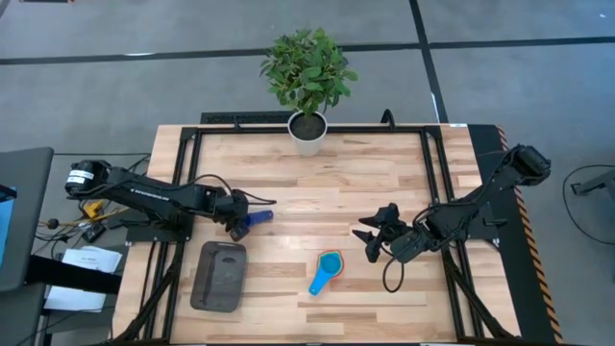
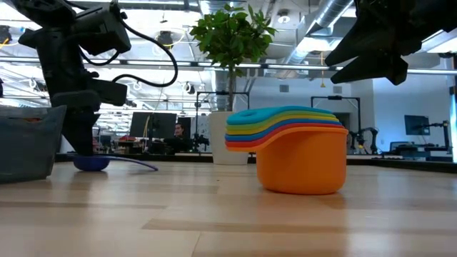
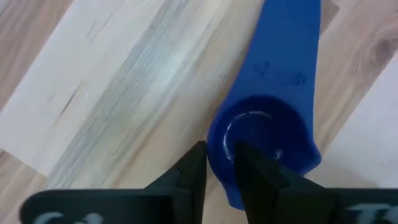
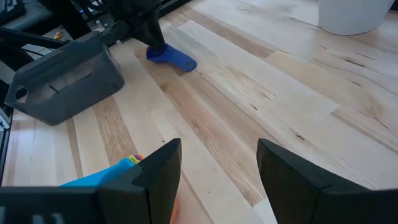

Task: Nest measuring cups in basket
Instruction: Stack the dark blue measuring cup on top of the light blue measuring cup, then put the nested measuring cups into the black bin

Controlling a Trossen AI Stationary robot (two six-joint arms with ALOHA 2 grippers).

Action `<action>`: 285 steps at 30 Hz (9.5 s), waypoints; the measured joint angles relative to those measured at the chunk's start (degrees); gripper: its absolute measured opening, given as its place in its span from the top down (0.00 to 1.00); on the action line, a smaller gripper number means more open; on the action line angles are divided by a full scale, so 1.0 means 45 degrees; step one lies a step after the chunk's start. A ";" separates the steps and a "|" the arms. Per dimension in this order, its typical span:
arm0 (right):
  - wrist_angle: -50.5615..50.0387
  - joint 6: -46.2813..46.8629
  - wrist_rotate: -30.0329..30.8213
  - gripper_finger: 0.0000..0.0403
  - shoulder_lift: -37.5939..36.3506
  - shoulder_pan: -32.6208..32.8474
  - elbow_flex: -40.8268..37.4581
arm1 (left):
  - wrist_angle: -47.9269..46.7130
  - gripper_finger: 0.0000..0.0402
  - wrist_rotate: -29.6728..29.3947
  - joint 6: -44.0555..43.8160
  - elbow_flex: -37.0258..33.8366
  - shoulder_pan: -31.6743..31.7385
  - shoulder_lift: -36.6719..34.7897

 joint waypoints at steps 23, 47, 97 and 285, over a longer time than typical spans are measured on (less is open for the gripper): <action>0.0389 -0.0019 -0.0106 0.42 0.0000 0.0034 -0.0003 | 0.2286 0.99 0.0635 0.7911 0.0571 0.0000 0.0005; 0.0264 0.1797 -0.0445 0.42 -0.0005 0.0048 0.0000 | 0.0517 1.00 0.3835 1.7243 1.0633 -0.0441 0.6743; -0.0807 0.2361 -0.0379 0.42 -0.0002 0.0000 0.0000 | 0.1061 0.91 0.7967 2.3882 1.4533 -0.1047 1.0938; 0.0057 1.5781 0.3697 0.20 1.2259 0.1932 0.9175 | 0.8377 0.25 0.1647 0.9257 0.2759 -0.5134 0.3871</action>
